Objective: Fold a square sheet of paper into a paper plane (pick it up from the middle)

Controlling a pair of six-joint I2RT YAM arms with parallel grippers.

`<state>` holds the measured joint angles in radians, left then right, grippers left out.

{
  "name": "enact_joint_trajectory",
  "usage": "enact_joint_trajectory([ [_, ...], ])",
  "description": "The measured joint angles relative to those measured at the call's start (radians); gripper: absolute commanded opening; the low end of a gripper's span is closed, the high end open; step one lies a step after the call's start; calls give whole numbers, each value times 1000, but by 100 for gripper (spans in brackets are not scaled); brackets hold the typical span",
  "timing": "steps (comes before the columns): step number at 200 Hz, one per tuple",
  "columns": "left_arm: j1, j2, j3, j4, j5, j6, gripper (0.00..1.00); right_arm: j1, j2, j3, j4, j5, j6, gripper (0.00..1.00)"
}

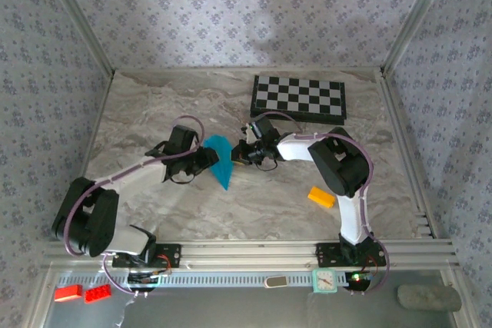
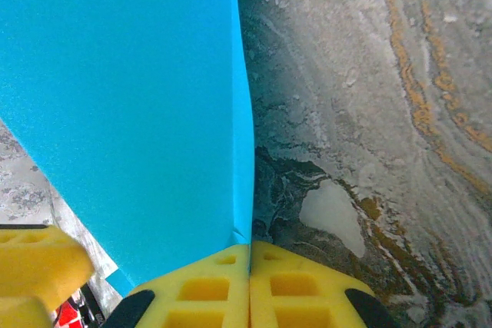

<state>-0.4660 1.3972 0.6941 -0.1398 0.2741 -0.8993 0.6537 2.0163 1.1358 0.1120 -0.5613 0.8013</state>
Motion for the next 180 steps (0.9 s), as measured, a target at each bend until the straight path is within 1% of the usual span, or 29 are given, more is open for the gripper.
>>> enact_joint_trajectory([
  [63,-23,67,0,35,55,0,43,2,0,0,0,0,0,8],
  [109,-47,74,19,27,51,13,43,2,0,0,1,-2,7,8],
  [169,-99,145,80,-18,37,56,43,2,0,0,1,-11,26,8],
  [180,-105,156,91,-28,24,64,41,2,-1,0,2,-13,29,8],
])
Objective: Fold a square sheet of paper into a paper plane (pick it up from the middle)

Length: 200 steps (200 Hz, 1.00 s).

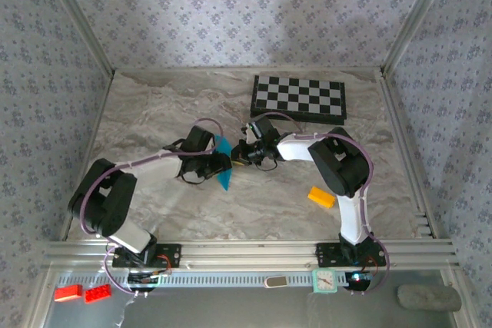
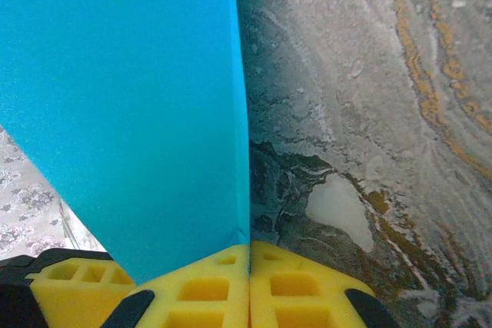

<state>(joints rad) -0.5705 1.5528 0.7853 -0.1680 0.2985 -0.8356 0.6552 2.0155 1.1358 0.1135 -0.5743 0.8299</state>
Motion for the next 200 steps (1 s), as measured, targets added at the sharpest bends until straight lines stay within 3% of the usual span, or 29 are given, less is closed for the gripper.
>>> enact_joint_trajectory([
  [200,-48,106,132,-200,-154,23,21,0,-14,2,3,-10,13,9],
])
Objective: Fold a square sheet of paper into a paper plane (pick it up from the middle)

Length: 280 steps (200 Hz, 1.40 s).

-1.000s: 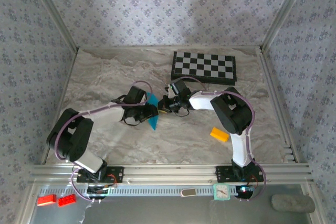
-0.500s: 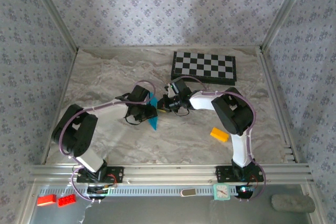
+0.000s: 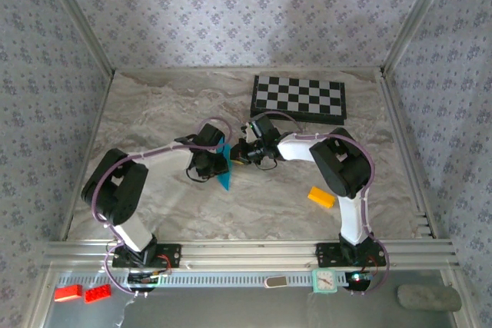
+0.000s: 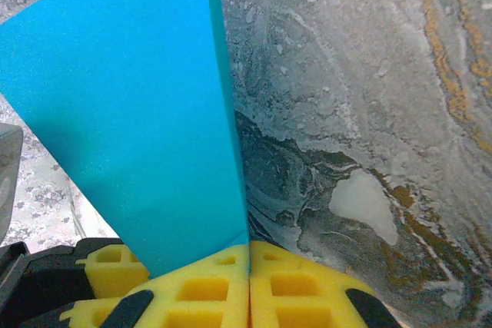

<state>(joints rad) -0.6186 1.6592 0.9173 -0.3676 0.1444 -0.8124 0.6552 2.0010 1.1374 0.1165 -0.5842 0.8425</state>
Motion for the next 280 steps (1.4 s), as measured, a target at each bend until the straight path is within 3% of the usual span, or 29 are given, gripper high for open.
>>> enact_joint_trajectory([
  [38,-6,15,22,-5,-4,-11,11,0,0,0,0,0,0,15],
  [75,-5,18,37,-36,-30,0,1,-2,-36,-3,-37,33,-19,41],
  [116,5,34,154,-111,-82,68,0,-57,-248,-84,-148,214,-92,63],
  [162,52,186,413,-190,-135,196,1,-138,-496,-209,-219,436,-176,78],
  [217,68,427,728,-328,-195,313,5,-169,-655,-343,-236,562,-246,85],
  [280,83,577,907,-444,-231,314,6,-226,-766,-407,-245,583,-268,85],
])
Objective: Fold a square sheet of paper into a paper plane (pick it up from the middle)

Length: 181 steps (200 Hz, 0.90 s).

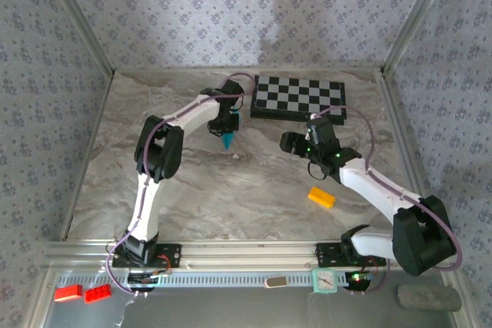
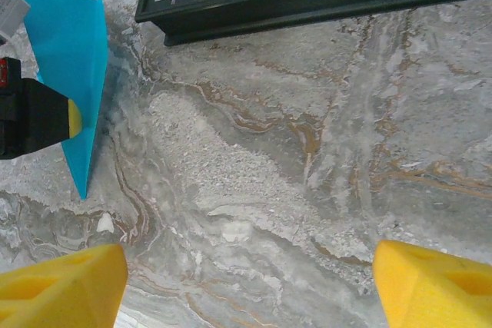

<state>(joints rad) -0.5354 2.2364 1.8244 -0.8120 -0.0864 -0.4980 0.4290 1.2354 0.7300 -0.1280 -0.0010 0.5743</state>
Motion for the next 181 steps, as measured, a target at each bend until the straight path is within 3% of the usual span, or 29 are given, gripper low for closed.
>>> enact_joint_trajectory([
  [64,12,33,47,-47,-27,-9,20,-28,-26,-17,-13,2,0,85],
  [181,12,61,53,-60,-38,-35,36,-29,-26,-21,-12,-21,5,85],
])
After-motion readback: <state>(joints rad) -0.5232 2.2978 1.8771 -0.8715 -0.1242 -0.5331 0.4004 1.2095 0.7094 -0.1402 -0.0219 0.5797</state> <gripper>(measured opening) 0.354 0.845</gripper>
